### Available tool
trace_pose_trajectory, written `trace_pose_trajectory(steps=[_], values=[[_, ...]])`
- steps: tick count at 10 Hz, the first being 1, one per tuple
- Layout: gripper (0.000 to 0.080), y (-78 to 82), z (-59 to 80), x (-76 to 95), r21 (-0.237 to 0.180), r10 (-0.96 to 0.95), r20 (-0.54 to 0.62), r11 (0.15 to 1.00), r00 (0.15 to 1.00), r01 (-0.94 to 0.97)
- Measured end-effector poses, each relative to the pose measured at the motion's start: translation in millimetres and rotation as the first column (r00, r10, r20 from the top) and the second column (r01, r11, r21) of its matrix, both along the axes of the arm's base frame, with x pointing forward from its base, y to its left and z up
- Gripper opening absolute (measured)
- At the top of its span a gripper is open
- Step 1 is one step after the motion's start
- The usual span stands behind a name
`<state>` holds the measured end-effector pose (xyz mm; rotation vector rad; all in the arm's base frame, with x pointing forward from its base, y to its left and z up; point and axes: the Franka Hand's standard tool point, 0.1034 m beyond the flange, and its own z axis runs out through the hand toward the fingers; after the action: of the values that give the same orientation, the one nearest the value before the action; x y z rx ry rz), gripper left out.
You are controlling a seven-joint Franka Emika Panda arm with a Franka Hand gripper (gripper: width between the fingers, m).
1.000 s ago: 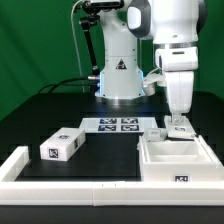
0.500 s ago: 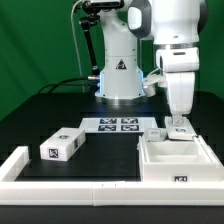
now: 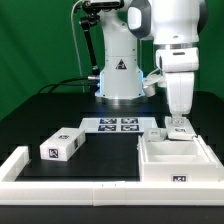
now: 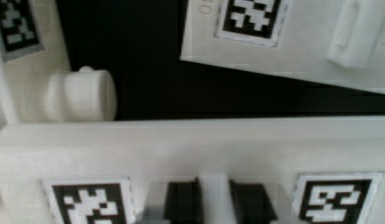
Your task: Assemble cabinet
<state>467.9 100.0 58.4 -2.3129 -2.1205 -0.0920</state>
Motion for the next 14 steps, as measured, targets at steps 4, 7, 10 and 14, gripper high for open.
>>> trace_pose_trajectory(steps=[4, 7, 10, 14], values=[[0.0070, 1.1, -5.4, -0.6, -0.003, 0.004, -0.022, 1.000, 1.000, -0.004], [0.0070, 1.1, -8.1, 0.2, -0.012, 0.018, -0.046, 1.000, 0.999, -0.019], [0.0070, 1.9, -8.2, -5.0, -0.012, 0.023, -0.046, 1.000, 0.999, -0.023], [0.0070, 5.7, -0.5, -5.0, -0.015, 0.031, -0.035, 0.999, 0.999, -0.032]])
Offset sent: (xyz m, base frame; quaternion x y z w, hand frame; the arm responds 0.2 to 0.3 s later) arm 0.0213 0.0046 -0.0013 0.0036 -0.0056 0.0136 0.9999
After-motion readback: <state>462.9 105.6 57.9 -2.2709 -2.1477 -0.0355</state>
